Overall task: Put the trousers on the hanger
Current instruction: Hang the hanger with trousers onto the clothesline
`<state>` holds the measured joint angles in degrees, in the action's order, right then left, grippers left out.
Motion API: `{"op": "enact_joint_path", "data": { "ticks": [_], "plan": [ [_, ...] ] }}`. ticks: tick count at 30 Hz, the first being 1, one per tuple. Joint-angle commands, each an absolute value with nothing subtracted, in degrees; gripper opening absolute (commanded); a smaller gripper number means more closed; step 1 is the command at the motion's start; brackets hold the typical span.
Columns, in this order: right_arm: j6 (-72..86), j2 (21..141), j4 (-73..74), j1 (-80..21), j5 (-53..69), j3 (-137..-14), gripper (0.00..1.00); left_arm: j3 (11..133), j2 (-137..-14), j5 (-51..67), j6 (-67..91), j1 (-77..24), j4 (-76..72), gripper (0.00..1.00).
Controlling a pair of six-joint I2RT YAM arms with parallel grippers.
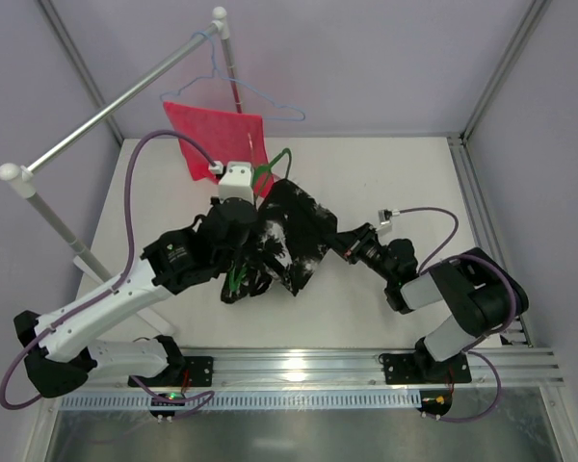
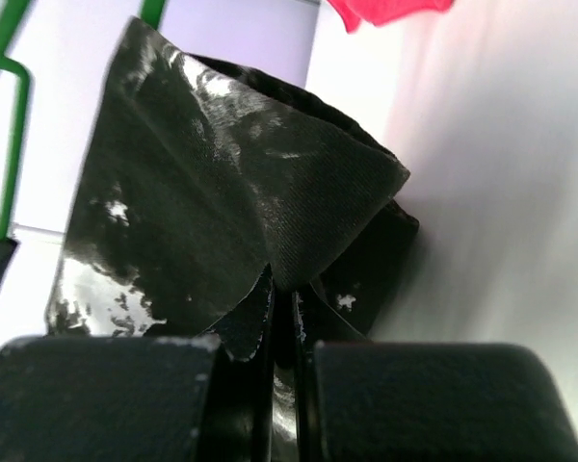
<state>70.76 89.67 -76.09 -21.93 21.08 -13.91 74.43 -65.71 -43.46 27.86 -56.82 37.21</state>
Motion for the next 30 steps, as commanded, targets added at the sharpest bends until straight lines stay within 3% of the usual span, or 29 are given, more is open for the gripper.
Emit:
{"op": "enact_joint_path", "data": {
  "ticks": [1,13,20,30],
  "plan": [
    [69.8,94.5,-82.7,-26.9,16.0,-14.8,0.04,75.8,-62.6,-58.0,26.4,-56.7,22.4,0.00],
    [73.9,109.5,-92.0,-30.1,12.3,-14.9,0.04,81.7,-65.8,-67.3,13.1,-61.6,14.1,0.00],
    [73.0,106.6,-86.8,-32.3,12.0,-17.0,0.04,80.0,-64.4,-69.3,7.7,-63.5,4.3,0.00],
    [73.6,110.5,-84.0,-38.8,7.1,-19.8,0.04,81.1,-61.7,-67.7,11.8,-63.5,7.1,0.00]
  ]
}}
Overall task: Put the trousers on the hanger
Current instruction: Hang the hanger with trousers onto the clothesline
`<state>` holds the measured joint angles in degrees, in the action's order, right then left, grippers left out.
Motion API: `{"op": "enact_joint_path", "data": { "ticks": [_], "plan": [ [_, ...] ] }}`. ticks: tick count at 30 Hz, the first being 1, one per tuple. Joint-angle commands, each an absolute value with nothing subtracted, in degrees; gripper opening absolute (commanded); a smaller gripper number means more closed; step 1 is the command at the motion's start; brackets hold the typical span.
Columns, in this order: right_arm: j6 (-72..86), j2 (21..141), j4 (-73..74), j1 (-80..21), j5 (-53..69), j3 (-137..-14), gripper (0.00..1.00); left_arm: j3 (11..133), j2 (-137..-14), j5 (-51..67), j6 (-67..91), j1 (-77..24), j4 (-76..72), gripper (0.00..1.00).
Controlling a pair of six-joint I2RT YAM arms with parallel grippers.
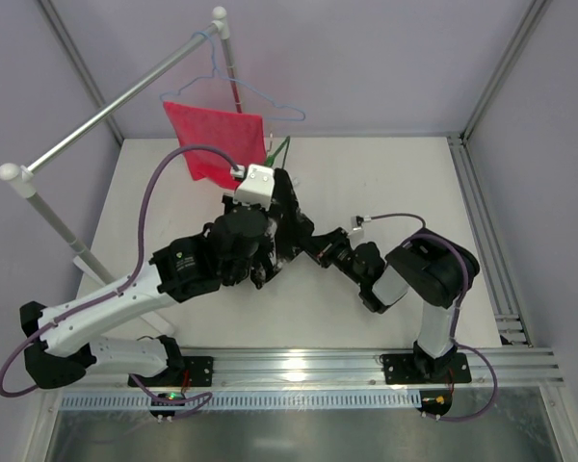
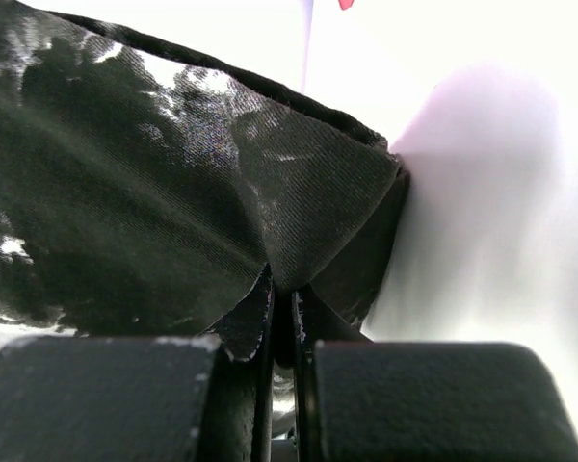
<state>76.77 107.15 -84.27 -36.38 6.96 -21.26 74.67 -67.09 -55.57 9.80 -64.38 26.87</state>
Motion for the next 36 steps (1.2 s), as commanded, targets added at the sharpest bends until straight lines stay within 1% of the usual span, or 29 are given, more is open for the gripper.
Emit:
{"op": "enact_joint_path", "data": {
  "ticks": [1,11,17,18,19,21,23,26,29,30,33,36],
  "plan": [
    [73.7,110.7,-84.0,-38.9,6.9,-19.9,0.04,81.2,-61.5,-67.7,11.9,-63.4,8.3,0.00],
    [74.4,112.4,-80.2,-40.9,5.4,-21.2,0.04,80.1,-58.2,-67.8,13.6,-63.5,9.3,0.00],
    [75.0,111.2,-78.0,-41.0,10.4,-25.0,0.05,78.7,-57.9,-61.8,12.6,-63.5,9.0,0.00],
    [75.1,109.4,-75.3,-40.4,11.6,-25.7,0.12,78.7,-57.8,-60.9,12.3,-63.4,10.3,0.01],
    [75.1,108.5,-74.2,-40.0,14.1,-27.0,0.16,78.7,-57.7,-58.9,12.2,-63.5,11.2,0.00],
    [74.6,105.4,-72.3,-39.4,16.0,-27.9,0.20,78.4,-56.8,-57.3,12.4,-63.5,13.2,0.00],
    [74.1,102.7,-68.9,-38.3,18.4,-29.0,0.29,77.7,-55.8,-56.8,14.0,-63.5,16.9,0.00],
    [72.2,97.3,-61.5,-37.1,21.9,-30.8,0.52,75.6,-53.6,-58.4,15.1,-63.5,20.8,0.00],
    [68.5,90.7,-49.0,-37.1,22.4,-33.6,0.56,72.8,-50.6,-60.0,15.6,-63.5,21.4,0.00],
    [67.2,88.8,-41.6,-37.4,21.9,-34.5,0.56,72.3,-49.7,-60.2,15.6,-63.5,21.6,0.00],
    [64.3,82.5,-30.7,-39.3,18.4,-39.5,0.56,72.2,-49.4,-61.3,15.0,-63.5,22.8,0.00],
    [62.4,79.0,-26.1,-41.7,16.2,-42.4,0.56,72.9,-49.6,-62.8,14.9,-63.5,24.0,0.00]
  ]
}}
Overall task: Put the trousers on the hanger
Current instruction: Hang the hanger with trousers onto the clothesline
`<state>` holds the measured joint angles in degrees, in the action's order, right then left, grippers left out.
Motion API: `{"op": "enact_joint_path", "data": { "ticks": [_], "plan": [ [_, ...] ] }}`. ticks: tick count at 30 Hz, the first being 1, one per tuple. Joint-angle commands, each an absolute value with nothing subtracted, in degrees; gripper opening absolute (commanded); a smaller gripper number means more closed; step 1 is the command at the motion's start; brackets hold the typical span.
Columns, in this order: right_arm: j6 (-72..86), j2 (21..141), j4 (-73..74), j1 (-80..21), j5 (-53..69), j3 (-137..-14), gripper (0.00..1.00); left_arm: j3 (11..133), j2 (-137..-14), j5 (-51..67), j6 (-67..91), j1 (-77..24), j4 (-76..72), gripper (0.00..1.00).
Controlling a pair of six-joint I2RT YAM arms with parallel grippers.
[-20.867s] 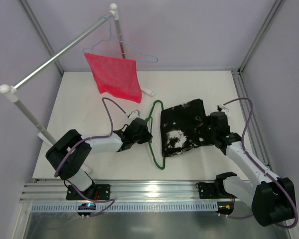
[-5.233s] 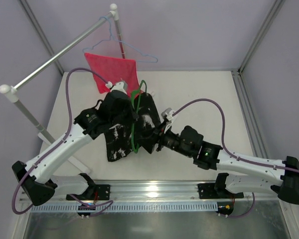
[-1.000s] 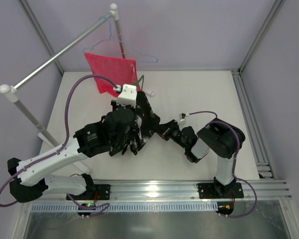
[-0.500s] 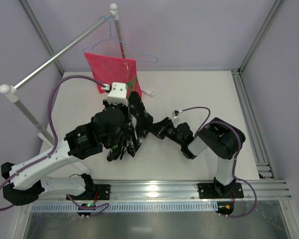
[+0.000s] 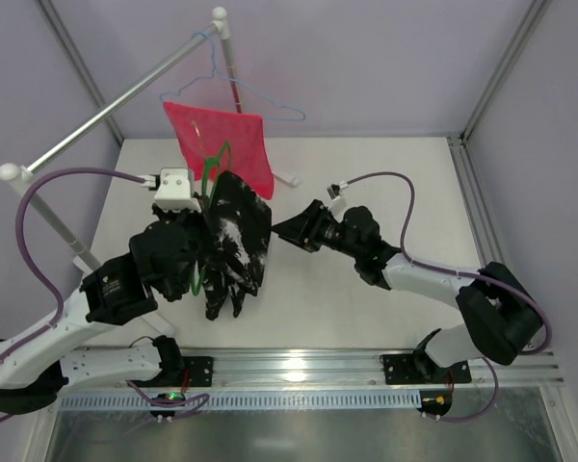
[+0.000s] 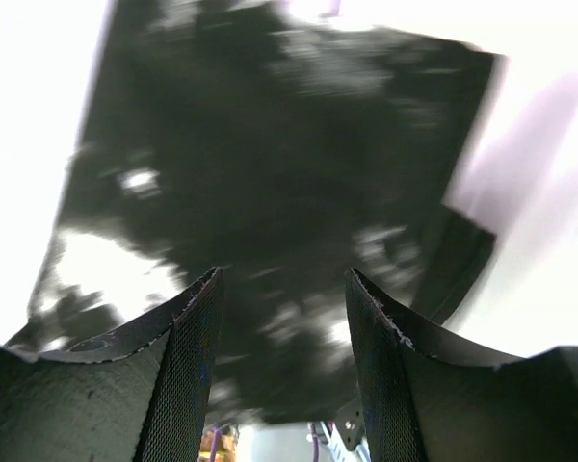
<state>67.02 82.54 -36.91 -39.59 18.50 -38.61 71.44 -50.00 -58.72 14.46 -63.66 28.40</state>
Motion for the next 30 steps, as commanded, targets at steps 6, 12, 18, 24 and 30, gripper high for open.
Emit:
{"op": "enact_joint_path", "data": {
  "ticks": [6,12,18,24,30],
  "plan": [
    [62.4,84.9,-28.4,-46.9,11.6,-47.1,0.54,75.1,-51.1,-66.5,15.0,-63.5,25.7,0.00],
    [63.2,95.7,-32.0,-52.2,14.7,-53.6,0.52,77.7,-52.1,-71.9,15.2,-63.5,28.1,0.00],
    [60.9,94.1,-26.4,-52.4,15.9,-55.5,0.55,78.4,-52.8,-80.2,11.6,-63.5,27.4,0.00],
    [54.1,81.0,-13.2,-50.4,14.9,-54.5,0.99,78.9,-55.0,-86.6,-5.3,-63.4,13.2,0.00],
    [49.3,68.6,2.6,-49.3,8.5,-57.4,1.00,79.3,-56.1,-83.4,-11.3,-58.8,6.8,0.00]
  ]
}}
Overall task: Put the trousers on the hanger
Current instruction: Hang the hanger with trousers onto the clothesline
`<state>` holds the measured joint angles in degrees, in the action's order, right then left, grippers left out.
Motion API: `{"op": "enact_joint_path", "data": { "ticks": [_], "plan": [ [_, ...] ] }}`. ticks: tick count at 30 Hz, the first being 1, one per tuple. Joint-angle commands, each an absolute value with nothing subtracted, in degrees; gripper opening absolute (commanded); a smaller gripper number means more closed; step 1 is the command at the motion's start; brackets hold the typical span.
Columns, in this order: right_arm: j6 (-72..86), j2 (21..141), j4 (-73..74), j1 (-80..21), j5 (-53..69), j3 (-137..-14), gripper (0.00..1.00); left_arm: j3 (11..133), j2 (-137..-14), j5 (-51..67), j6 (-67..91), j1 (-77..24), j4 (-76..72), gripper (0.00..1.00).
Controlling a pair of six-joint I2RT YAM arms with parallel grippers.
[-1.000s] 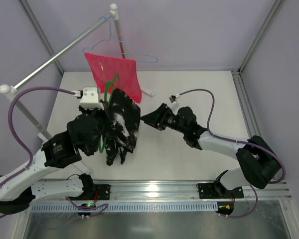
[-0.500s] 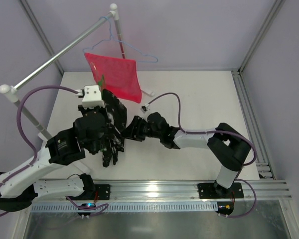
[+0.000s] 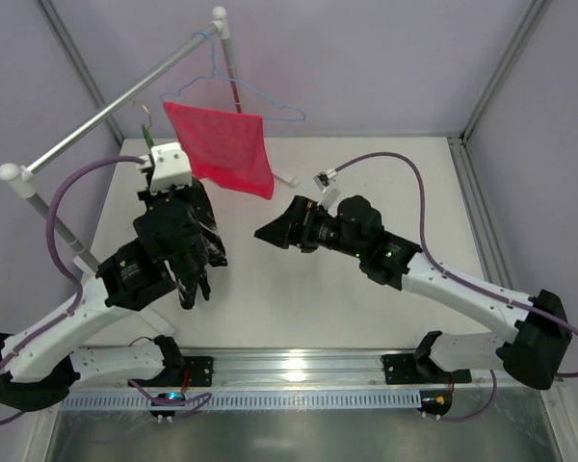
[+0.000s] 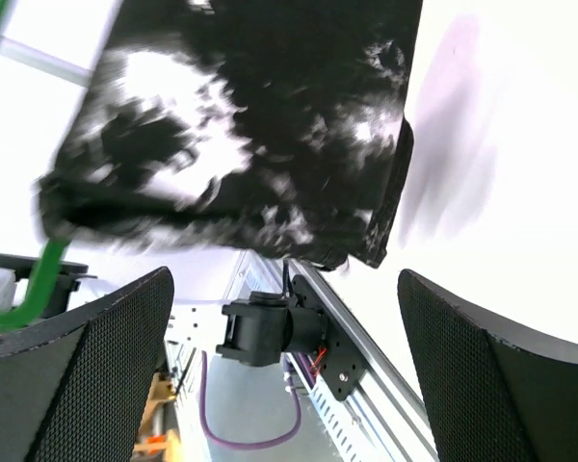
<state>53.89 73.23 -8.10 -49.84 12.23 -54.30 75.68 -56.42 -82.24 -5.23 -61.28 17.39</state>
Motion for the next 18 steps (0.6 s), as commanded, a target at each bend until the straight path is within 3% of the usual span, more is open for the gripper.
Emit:
{"op": "enact_joint_path", "data": {
  "ticks": [1,8,18],
  "plan": [
    [49.0,67.2,3.9,-49.1,7.3,-57.7,1.00,79.5,-56.2,-82.6,-11.2,-56.2,6.6,0.01],
    [48.3,58.2,11.2,-48.8,2.3,-59.5,1.00,85.9,-60.2,-69.3,3.5,-41.2,22.9,0.00],
    [46.8,51.5,14.7,-48.8,-2.9,-58.8,1.00,83.3,-61.5,-58.5,12.9,-30.8,27.1,0.00]
  ]
}}
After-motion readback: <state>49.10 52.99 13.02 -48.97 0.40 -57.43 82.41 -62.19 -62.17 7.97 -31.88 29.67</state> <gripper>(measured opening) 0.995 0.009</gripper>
